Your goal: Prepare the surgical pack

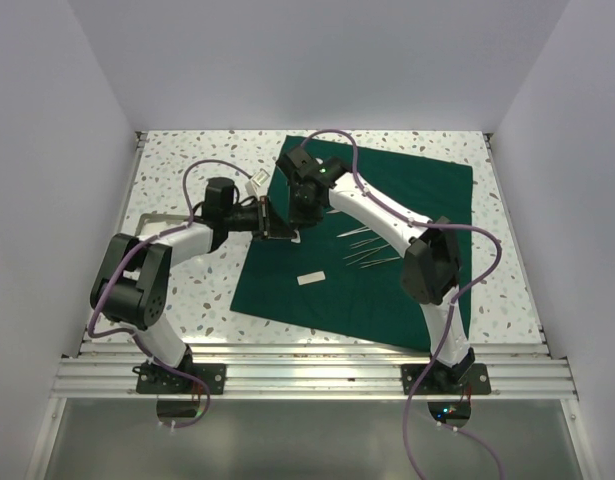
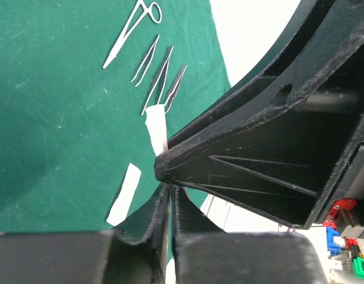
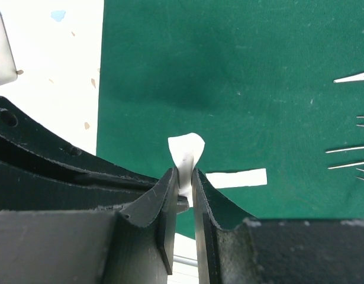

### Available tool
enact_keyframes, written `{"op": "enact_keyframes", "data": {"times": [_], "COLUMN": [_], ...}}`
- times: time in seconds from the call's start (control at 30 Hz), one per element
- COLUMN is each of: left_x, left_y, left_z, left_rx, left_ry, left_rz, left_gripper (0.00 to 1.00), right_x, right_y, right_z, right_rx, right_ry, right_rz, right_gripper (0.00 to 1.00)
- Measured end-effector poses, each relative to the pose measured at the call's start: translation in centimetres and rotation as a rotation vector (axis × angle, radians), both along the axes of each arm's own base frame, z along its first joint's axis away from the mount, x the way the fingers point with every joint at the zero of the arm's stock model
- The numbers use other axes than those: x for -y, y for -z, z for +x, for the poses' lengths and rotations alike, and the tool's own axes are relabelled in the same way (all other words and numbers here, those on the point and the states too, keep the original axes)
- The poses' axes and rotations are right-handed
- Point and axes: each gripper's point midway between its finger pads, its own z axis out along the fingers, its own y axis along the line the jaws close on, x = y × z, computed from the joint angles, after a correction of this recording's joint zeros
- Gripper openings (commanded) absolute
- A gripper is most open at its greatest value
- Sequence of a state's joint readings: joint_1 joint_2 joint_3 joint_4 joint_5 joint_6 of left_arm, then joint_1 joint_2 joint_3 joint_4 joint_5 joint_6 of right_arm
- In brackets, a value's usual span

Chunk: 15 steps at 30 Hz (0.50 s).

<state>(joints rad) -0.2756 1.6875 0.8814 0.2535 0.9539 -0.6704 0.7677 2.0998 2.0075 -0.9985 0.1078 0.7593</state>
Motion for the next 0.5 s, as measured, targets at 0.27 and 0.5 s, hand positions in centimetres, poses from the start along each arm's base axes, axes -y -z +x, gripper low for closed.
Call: {"op": "enact_keyframes", "data": {"times": [0.27,0.5], "left_x": [-0.2,-3.2], "left_y": [0.6,1.7], "left_z": [-0.1,0.9], "left_rx": [-0.012,-0.035], "left_ry": [0.002,-0.093], "left_rz": [0.023,0.113], "left_gripper": [0.0,0.0], "right_x": [0.4,2.3], "right_y": [0.0,-1.2], "right_z": [0.3,1.1], "right_rx": [0.01,0.017], "right_ry": [0.001,-0.062], "right_rz": [-0.013,-0.048], "right_gripper": [0.61,0.99]}}
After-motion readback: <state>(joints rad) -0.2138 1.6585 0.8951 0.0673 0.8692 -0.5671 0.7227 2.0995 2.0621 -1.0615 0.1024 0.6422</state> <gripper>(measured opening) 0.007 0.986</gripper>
